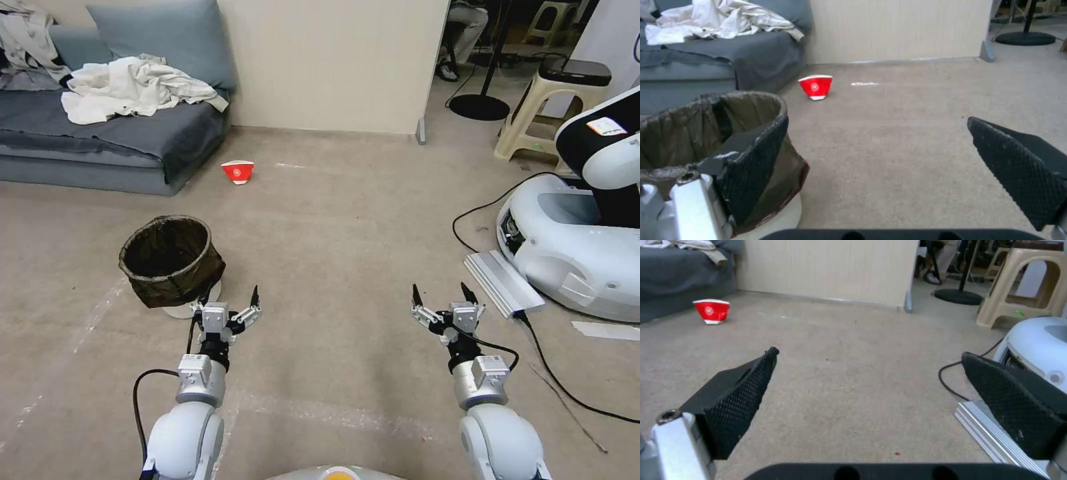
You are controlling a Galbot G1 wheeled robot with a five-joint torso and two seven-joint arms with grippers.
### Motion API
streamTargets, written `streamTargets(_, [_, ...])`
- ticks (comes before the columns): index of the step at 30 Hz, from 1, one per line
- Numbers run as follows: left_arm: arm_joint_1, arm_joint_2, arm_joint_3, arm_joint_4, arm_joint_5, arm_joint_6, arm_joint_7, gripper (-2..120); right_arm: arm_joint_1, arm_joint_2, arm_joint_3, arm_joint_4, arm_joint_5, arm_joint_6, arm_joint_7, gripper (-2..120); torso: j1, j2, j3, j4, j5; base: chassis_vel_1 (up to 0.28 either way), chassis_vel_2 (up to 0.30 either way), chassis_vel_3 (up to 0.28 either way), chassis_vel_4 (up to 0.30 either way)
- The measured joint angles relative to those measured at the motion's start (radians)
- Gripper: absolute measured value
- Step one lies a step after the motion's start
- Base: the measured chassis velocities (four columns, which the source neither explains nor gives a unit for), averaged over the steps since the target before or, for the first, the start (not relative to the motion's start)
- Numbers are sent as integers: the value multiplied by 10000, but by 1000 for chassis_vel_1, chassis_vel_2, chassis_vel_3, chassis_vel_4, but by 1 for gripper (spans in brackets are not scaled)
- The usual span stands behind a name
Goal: Pick up the trash can from the floor.
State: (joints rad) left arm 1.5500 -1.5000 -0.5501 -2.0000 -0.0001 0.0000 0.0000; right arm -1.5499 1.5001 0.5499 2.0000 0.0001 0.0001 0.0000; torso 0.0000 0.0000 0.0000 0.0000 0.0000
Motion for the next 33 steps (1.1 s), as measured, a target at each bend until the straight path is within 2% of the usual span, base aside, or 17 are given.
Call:
streamTargets(24, [59, 12, -28, -67, -21, -46, -9, 100, -49, 26, -2, 52, -1, 0, 11, 100, 0, 0, 0, 0, -2, 0, 0, 0, 0])
streamTargets(26, [510, 142, -327, -547, -271, -402, -98, 100, -402, 267, -96, 611, -87, 72, 115, 100, 0, 0, 0, -3, -3, 0, 0, 0, 0])
streamTargets(27, [510, 142, -327, -547, -271, -402, -98, 100, -402, 267, -96, 611, -87, 72, 115, 100, 0, 0, 0, -3, -3, 0, 0, 0, 0])
streamTargets(30, [1718, 488, -1153, -1816, -947, -1389, -373, 100, -1136, 792, -320, 1801, -291, 296, 341, 100, 0, 0, 0, -3, -9, 0, 0, 0, 0])
streamTargets(31, [2015, 578, -1353, -2122, -1137, -1592, -426, 100, -1168, 848, -351, 1864, -290, 323, 361, 100, 0, 0, 0, 6, -1, 0, 0, 0, 0])
streamTargets(32, [2015, 578, -1353, -2122, -1137, -1592, -426, 100, -1168, 848, -351, 1864, -290, 323, 361, 100, 0, 0, 0, 6, -1, 0, 0, 0, 0])
streamTargets(33, [2283, 692, -1556, -2369, -1358, -1675, -497, 100, -1181, 895, -405, 1883, -280, 335, 369, 100, -1, 0, 0, 5, 14, 0, 0, 0, 0])
